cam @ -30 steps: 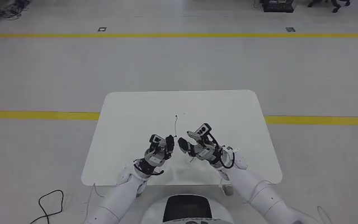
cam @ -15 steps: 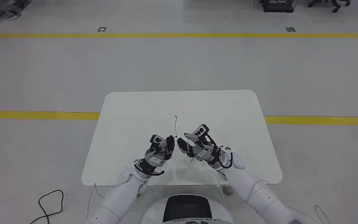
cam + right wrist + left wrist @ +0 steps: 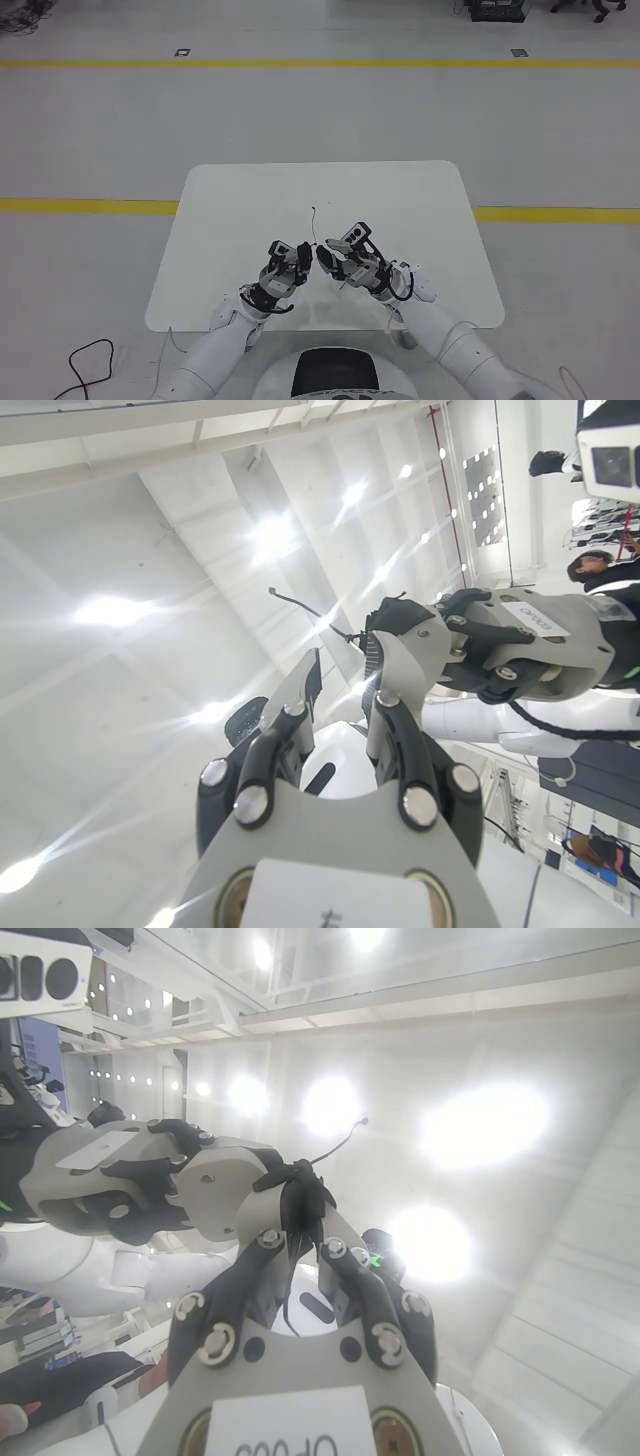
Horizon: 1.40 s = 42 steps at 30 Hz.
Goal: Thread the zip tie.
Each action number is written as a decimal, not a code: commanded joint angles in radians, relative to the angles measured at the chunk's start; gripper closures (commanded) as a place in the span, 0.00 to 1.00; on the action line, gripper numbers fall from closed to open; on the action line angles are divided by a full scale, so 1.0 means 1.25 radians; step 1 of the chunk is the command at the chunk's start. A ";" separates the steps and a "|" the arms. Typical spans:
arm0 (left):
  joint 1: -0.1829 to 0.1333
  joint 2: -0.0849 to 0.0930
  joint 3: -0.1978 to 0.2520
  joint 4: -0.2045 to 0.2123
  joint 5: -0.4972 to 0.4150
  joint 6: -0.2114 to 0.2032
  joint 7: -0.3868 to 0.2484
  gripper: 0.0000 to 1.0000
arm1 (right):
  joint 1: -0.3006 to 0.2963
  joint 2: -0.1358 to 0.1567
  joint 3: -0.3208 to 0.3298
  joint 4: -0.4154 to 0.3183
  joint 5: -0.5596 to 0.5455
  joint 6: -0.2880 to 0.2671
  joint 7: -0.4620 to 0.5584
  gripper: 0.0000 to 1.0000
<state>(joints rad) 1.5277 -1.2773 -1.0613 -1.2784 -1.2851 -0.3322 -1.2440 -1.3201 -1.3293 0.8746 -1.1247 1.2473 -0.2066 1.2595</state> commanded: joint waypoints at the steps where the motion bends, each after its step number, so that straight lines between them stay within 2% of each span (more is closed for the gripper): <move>1: 0.001 0.000 0.000 0.000 0.001 0.000 0.000 1.00 | 0.000 -0.002 0.001 0.002 0.000 0.002 0.002 0.81; 10: 0.003 -0.001 -0.002 -0.002 0.002 0.001 -0.002 1.00 | 0.000 -0.010 0.008 0.008 -0.007 0.005 0.007 0.89; 28: 0.006 -0.002 -0.003 -0.002 0.010 0.009 -0.006 1.00 | 0.000 -0.022 0.019 0.021 -0.026 0.015 0.014 0.90; 36: 0.007 -0.002 -0.004 -0.003 0.011 0.009 -0.006 1.00 | 0.000 -0.028 0.023 0.026 -0.035 0.019 0.016 1.00; 42: 0.009 -0.003 -0.009 -0.005 0.004 0.003 -0.004 1.00 | -0.001 -0.030 0.027 0.028 -0.042 0.022 0.018 1.00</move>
<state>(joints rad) 1.5388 -1.2807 -1.0710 -1.2845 -1.2759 -0.3262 -1.2500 -1.3208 -1.3669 0.9075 -1.0899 1.1962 -0.1799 1.2814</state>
